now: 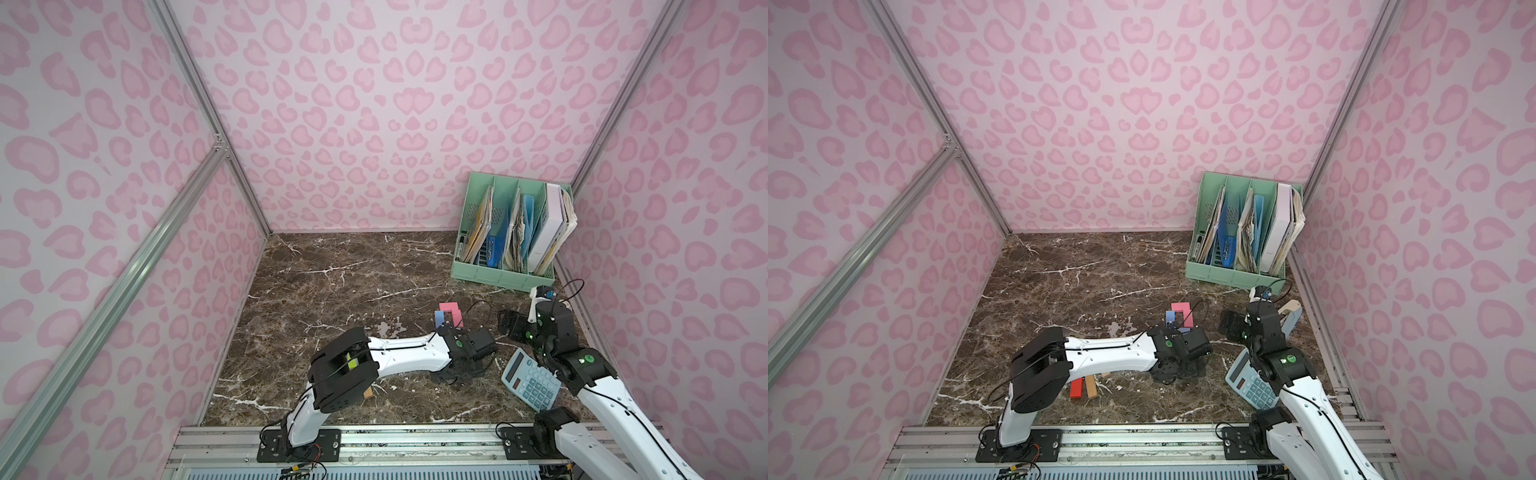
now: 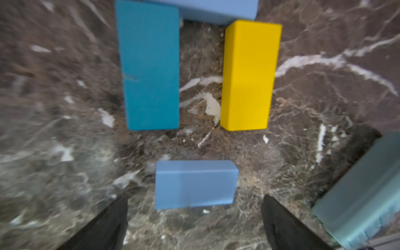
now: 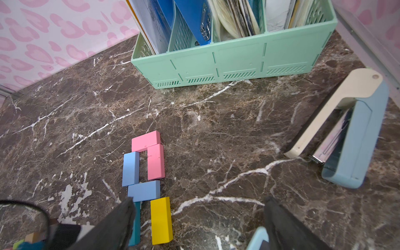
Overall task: Assemble the number 8 with building blocks
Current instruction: Place the building block at the center of the board, then assemble the building block at the center of the board.
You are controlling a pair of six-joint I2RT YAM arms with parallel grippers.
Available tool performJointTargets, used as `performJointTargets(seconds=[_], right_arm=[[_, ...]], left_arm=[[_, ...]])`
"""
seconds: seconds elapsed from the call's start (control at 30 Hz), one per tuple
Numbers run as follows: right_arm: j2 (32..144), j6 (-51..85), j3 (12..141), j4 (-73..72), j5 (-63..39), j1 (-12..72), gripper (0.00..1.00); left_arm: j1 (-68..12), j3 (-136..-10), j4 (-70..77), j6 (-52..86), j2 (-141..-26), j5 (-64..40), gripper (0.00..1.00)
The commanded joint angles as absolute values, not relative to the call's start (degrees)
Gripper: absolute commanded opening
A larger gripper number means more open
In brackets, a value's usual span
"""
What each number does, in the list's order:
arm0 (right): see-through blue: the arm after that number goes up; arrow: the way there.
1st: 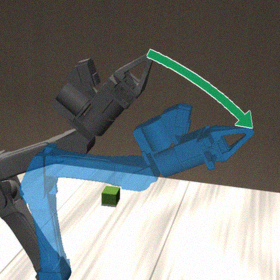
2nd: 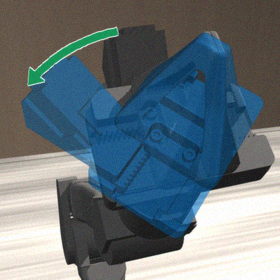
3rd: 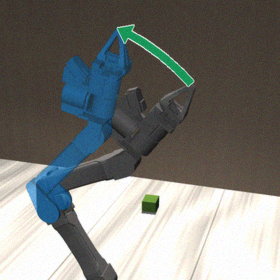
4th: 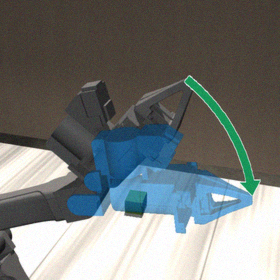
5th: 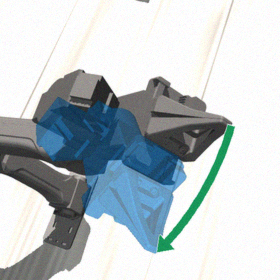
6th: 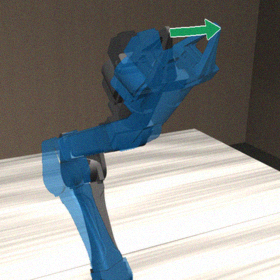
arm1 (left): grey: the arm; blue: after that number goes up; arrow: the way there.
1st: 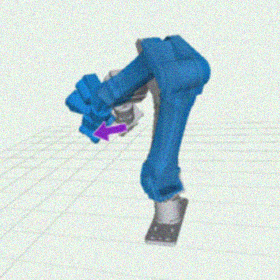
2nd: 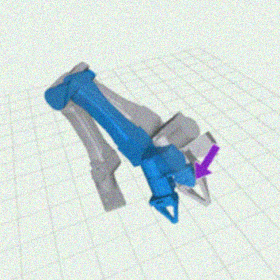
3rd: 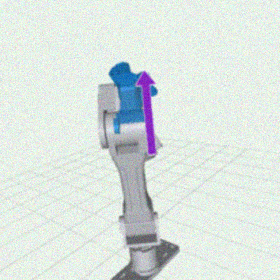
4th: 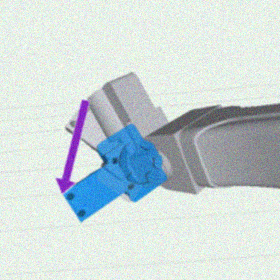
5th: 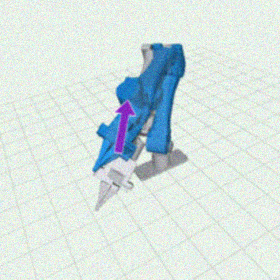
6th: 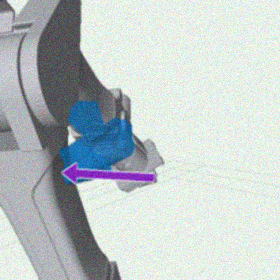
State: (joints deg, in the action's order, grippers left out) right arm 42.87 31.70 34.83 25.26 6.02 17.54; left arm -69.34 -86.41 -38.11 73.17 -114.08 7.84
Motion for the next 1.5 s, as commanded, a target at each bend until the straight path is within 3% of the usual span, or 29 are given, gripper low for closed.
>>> performJointTargets(seconds=[0.0, 0.23, 0.57, 0.83, 1.13, 1.47], right_arm=[[42.7, 31.7, 35.2, 26.1, 1.8, 17.5, 0.94], [44.8, 33.2, 32.8, 26.0, -4.1, 19.8, 0.94], [51.3, 43.7, 30.4, 25.4, 5.1, 40.0, 0.94], [58.5, 49.6, 30.8, 27.3, 9.5, 50.5, 0.94], [66.9, 51.6, 33.0, 28.3, 9.9, 55.6, 0.92], [76.5, 52.4, 37.0, 29.1, 10.9, 56.9, 0.79]], left_arm=[[-69.1, -84.2, -42.3, 70.6, -107.2, 17.8, 0.98], [-63.6, -72.8, -43.1, 64.3, -89.8, 28.7, 0.98], [-54.5, -63.6, -40.0, 53.2, -75.7, 30.4, 0.98], [-51.6, -62.2, -38.9, 46.1, -72.9, 29.4, 0.98], [-50.8, -61.6, -37.5, 45.0, -74.5, 26.5, 0.98], [-50.7, -61.1, -38.5, 46.0, -75.3, 26.2, 0.98]])
